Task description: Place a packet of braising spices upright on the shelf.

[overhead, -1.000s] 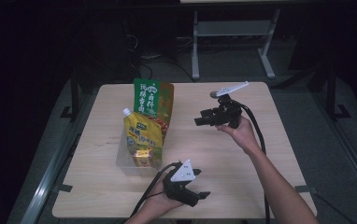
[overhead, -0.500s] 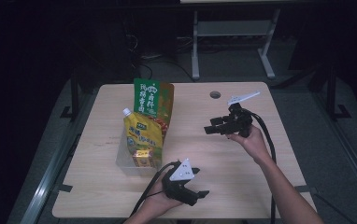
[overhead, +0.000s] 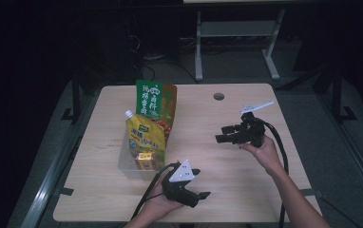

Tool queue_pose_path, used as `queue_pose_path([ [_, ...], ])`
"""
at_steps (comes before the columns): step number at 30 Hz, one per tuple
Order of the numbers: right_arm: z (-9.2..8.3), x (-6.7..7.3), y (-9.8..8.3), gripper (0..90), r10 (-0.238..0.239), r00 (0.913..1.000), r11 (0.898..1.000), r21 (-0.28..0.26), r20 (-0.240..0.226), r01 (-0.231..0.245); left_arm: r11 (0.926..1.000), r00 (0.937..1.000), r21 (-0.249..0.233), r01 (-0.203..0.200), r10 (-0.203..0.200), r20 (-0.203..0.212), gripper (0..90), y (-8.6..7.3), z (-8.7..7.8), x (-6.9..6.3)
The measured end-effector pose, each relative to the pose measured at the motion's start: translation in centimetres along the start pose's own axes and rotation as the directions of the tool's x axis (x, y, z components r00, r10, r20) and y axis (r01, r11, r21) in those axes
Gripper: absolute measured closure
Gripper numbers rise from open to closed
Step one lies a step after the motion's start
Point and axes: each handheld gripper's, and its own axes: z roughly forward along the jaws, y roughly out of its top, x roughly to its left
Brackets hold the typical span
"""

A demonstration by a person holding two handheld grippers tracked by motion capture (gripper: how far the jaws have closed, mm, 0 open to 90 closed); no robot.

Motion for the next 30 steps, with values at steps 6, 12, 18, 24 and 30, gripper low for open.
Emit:
queue_pose_path([
  [6,-0.6,0.0,-1.3,34.1,0.016,0.9999,1.0,0.008,0.0,-0.016,0.9999,1.0,0.007,0.008,-0.008,-0.006,21.1,-0.2,0.0,0.0],
  [12,-1.1,0.1,-2.5,33.6,0.023,0.9997,1.0,0.02,0.01,-0.023,0.9999,0.9999,0.006,0.012,-0.012,-0.007,21.0,-0.2,0.2,-0.2],
  [18,-1.8,0.4,-3.7,33.6,0.033,0.9993,0.999,0.017,0.016,-0.033,0.9998,0.9999,0.019,0.006,-0.005,-0.013,21.0,-0.2,0.2,-0.1],
  [24,-2.6,0.6,-5.0,33.3,0.045,0.9988,0.999,0.005,0.021,-0.045,0.9999,0.9999,0.012,0.011,-0.011,-0.011,21.0,-0.3,0.3,-0.2],
  [30,-3.0,0.5,-6.5,32.8,0.063,0.9976,0.998,0.006,0.027,-0.063,0.9997,0.9997,0.009,0.022,-0.022,-0.013,20.9,-0.3,0.2,-0.2],
])
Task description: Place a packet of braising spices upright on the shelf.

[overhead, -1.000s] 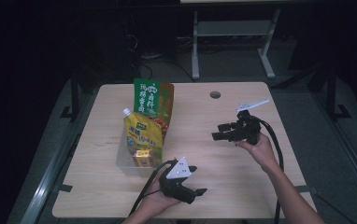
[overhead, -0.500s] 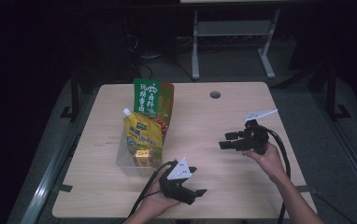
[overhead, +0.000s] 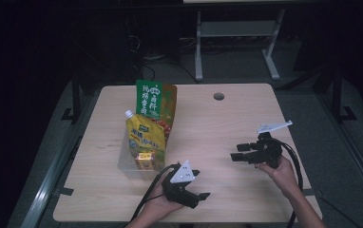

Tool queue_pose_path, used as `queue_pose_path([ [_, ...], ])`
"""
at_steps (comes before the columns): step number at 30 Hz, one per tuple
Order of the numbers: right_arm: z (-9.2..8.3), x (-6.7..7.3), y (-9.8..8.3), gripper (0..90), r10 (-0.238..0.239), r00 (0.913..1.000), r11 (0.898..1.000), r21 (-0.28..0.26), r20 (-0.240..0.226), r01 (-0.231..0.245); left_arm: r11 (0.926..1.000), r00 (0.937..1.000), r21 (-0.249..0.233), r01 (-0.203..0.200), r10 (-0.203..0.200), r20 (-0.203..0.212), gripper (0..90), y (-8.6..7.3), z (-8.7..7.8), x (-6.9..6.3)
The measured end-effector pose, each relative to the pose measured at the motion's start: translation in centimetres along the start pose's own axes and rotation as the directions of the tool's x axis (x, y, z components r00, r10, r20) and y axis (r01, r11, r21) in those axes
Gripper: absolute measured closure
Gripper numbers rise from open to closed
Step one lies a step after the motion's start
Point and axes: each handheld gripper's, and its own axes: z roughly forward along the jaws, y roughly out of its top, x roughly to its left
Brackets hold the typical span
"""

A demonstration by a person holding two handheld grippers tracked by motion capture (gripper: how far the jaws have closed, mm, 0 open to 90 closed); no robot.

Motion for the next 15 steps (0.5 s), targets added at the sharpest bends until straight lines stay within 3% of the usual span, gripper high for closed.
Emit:
queue_pose_path([
  [6,-0.4,0.0,-1.6,32.4,0.026,0.9997,1.0,-0.008,0.001,-0.026,1.0,1.0,0.002,-0.002,0.002,0.001,20.9,0.0,-0.1,0.0],
  [15,-1.4,0.9,-3.9,31.2,0.028,0.9995,1.0,-0.015,0.013,-0.027,0.9999,1.0,0.01,-0.009,0.009,-0.003,20.9,0.0,0.0,-0.1],
])
